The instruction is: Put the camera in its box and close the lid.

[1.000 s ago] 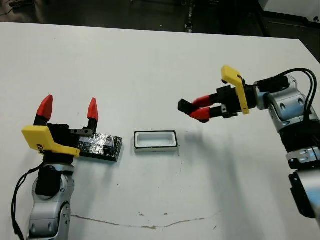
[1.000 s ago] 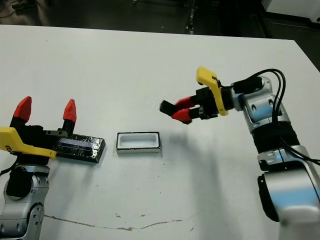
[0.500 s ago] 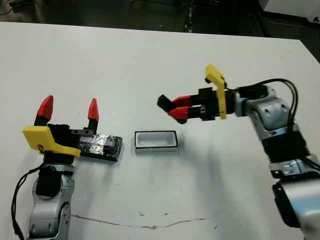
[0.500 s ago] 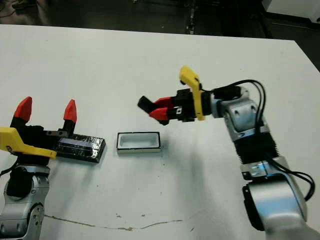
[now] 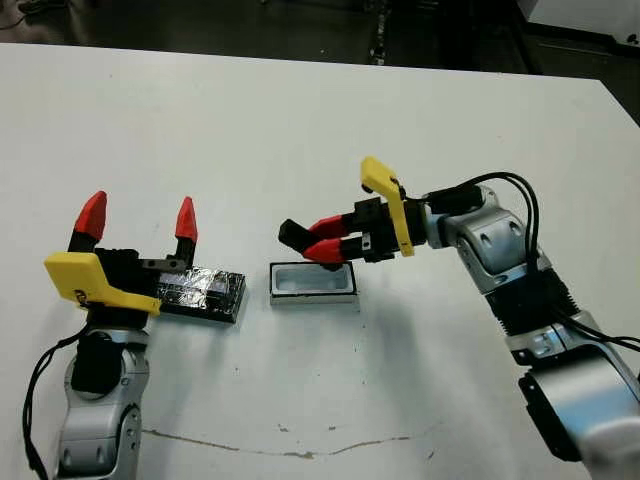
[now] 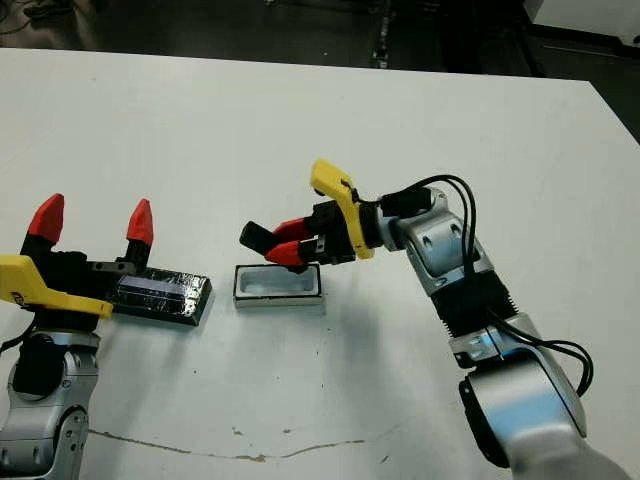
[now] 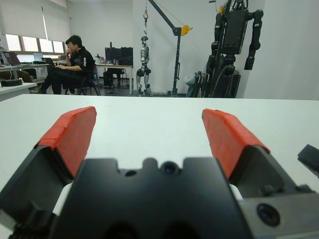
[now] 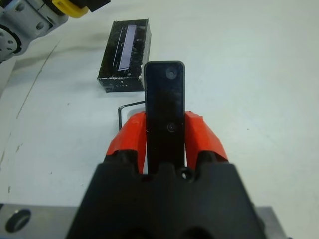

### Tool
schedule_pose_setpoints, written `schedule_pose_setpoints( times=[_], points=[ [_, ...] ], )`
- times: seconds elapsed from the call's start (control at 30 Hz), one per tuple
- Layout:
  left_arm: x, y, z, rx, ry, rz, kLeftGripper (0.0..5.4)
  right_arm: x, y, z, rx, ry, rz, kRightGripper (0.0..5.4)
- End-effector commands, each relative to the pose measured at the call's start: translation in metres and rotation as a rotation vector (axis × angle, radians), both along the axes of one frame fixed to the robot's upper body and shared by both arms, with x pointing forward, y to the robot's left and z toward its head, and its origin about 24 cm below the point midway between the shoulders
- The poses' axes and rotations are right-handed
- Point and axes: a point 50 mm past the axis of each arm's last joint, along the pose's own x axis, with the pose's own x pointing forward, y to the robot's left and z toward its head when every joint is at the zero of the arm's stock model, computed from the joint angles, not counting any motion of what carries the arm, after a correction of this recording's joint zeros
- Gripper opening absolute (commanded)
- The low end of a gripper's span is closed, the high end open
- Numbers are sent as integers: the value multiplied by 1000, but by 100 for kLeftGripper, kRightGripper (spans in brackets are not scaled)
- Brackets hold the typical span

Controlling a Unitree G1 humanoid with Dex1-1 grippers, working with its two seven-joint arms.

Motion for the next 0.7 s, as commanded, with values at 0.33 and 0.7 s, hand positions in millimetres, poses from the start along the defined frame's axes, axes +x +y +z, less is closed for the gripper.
schedule_pose_setpoints(
  times=[0.33,0.7],
  points=[
    [-2,1,-5,-9,20,3,540,-1,1,0,-50,-3,25,166],
    [-2,0,-4,0,24,6,540,-7,-2,-2,-86,3,18,166]
  ],
)
